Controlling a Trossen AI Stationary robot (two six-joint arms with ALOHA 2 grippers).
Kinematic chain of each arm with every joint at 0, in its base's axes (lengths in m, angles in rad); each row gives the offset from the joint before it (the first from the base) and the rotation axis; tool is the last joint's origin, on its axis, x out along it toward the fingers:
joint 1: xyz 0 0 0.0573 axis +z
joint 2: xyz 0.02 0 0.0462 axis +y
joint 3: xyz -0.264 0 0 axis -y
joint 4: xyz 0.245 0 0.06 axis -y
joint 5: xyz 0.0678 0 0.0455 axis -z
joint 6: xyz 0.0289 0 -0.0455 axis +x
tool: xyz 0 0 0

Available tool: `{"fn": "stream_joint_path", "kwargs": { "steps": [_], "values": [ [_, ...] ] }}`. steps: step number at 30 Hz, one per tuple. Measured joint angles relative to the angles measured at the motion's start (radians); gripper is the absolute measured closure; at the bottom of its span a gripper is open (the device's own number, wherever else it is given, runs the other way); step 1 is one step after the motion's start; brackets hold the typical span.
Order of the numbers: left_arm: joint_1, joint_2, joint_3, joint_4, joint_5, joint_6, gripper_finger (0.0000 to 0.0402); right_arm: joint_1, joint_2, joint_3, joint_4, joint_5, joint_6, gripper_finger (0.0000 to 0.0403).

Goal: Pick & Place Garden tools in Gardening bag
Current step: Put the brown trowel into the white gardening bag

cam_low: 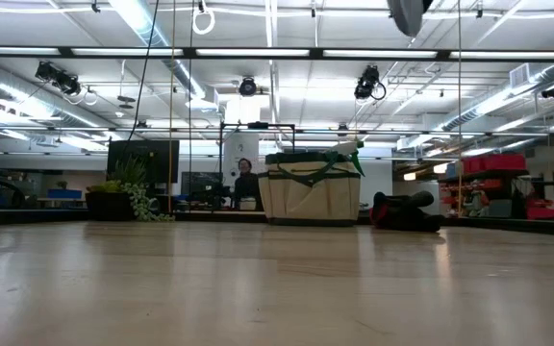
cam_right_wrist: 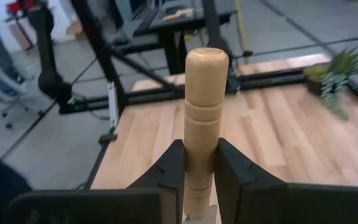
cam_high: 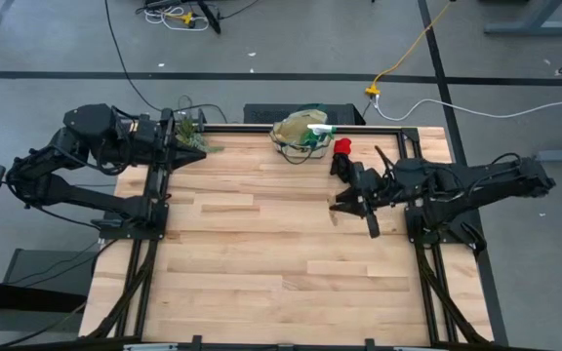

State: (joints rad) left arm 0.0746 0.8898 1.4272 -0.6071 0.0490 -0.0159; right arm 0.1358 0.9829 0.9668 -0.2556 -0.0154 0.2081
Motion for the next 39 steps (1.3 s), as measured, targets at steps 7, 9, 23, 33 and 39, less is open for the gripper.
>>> {"fn": "stream_joint_path", "kwargs": {
  "steps": [7, 9, 23, 33, 39],
  "values": [
    [0.000, 0.005, 0.000, 0.017, 0.000, -0.006, 0.0399, -0.095, 0.000, 0.000, 0.039, 0.000, -0.016, 0.0350],
    [0.001, 0.008, 0.000, 0.018, -0.002, -0.007, 0.0399, -0.128, 0.000, 0.000, 0.049, 0.004, -0.032, 0.0350],
    [0.001, 0.064, -0.001, 0.046, -0.001, -0.026, 0.0399, -0.293, 0.001, 0.000, 0.117, 0.028, -0.114, 0.0350],
    [0.001, 0.072, 0.000, 0.066, -0.003, -0.025, 0.0399, -0.304, 0.002, 0.024, 0.240, -0.012, -0.089, 0.0350],
    [0.001, 0.072, 0.000, 0.088, -0.008, -0.024, 0.0399, -0.304, 0.014, 0.122, 0.234, -0.010, -0.093, 0.0350]
  ]
}}
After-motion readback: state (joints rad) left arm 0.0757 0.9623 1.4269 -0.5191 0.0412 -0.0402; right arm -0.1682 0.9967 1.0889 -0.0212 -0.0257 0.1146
